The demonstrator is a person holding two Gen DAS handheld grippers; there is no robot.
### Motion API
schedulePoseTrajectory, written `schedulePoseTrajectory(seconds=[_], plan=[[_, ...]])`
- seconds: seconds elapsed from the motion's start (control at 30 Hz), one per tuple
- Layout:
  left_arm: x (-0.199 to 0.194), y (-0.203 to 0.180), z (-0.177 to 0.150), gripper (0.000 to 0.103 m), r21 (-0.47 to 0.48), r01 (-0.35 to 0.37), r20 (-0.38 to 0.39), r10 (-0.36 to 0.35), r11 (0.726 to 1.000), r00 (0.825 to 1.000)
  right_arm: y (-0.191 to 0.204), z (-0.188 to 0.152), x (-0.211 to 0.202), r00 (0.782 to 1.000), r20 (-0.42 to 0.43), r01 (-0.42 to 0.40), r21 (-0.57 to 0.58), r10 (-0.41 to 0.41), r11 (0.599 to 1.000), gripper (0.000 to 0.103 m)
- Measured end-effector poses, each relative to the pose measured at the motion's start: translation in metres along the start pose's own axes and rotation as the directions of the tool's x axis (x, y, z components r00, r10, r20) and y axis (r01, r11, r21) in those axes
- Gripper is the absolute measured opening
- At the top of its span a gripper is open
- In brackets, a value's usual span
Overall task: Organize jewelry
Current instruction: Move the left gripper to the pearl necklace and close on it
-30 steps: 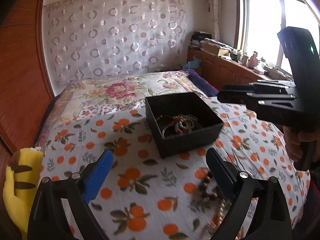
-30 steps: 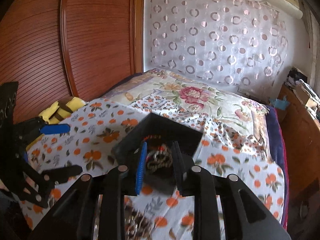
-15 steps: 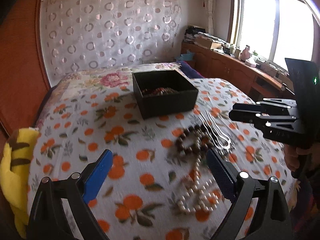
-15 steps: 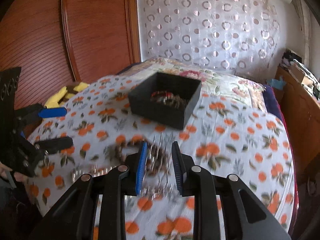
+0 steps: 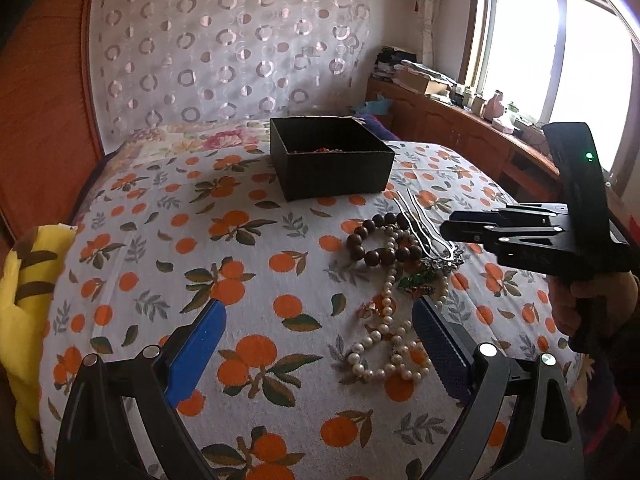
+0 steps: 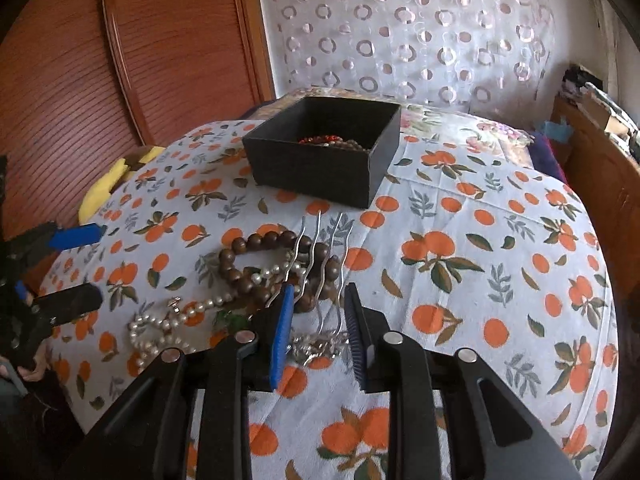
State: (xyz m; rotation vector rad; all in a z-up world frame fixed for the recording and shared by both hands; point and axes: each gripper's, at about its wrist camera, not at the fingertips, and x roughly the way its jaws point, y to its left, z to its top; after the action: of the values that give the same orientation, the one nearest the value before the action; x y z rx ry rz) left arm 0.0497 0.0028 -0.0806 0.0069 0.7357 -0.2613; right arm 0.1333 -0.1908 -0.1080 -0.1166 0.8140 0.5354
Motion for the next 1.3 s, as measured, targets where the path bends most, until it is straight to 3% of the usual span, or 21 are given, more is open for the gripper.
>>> schedulePoseTrajectory(seconds=[0.03,0.07,0.5,0.6,0.83,1.07,1.13,1.2,1.3], plan=[[0.000,0.000,0.000,0.091,-0.002,0.000,0.001,0.000,1.000,1.000,0.000,0.001,0.002,1.000,0.001,-0.004,0.007,0.004,1.000,0.064],[0.000,0.000,0.000,0.091,-0.005,0.001,0.003,-0.001,1.000,1.000,0.001,0.001,0.003,1.000,0.001,-0.015,0.016,0.015,1.000,0.067],[0.001,0.000,-0.007,0.091,-0.012,0.003,-0.009,-0.003,1.000,1.000,0.009,0.002,0.028,0.996,-0.090,-0.021,0.002,0.021,1.000,0.067],[0.002,0.000,-0.007,0.091,-0.010,0.002,-0.009,-0.002,1.000,1.000,0.013,0.000,0.030,0.994,-0.104,-0.024,-0.023,0.022,0.999,0.059],[0.002,0.000,-0.008,0.091,-0.011,0.002,-0.011,-0.002,1.000,1.000,0.013,-0.003,0.024,0.995,-0.095,-0.004,-0.044,0.000,0.999,0.059],[0.007,0.001,-0.015,0.090,0.021,0.008,-0.059,-0.007,1.000,0.998,0.003,-0.004,0.007,0.998,-0.062,0.015,-0.035,-0.017,0.999,0.059],[0.010,0.000,-0.017,0.084,0.032,0.025,-0.079,-0.022,0.999,0.997,0.001,-0.005,0.003,0.998,-0.059,0.016,-0.034,-0.018,0.999,0.059],[0.013,-0.002,-0.020,0.066,0.046,0.030,-0.107,-0.025,0.998,0.994,-0.003,-0.007,0.001,0.998,-0.059,0.021,-0.033,-0.022,0.999,0.059],[0.017,-0.008,-0.022,0.054,0.067,0.048,-0.133,-0.039,0.997,0.990,-0.006,-0.009,-0.001,0.998,-0.059,0.024,-0.029,-0.026,0.999,0.059]])
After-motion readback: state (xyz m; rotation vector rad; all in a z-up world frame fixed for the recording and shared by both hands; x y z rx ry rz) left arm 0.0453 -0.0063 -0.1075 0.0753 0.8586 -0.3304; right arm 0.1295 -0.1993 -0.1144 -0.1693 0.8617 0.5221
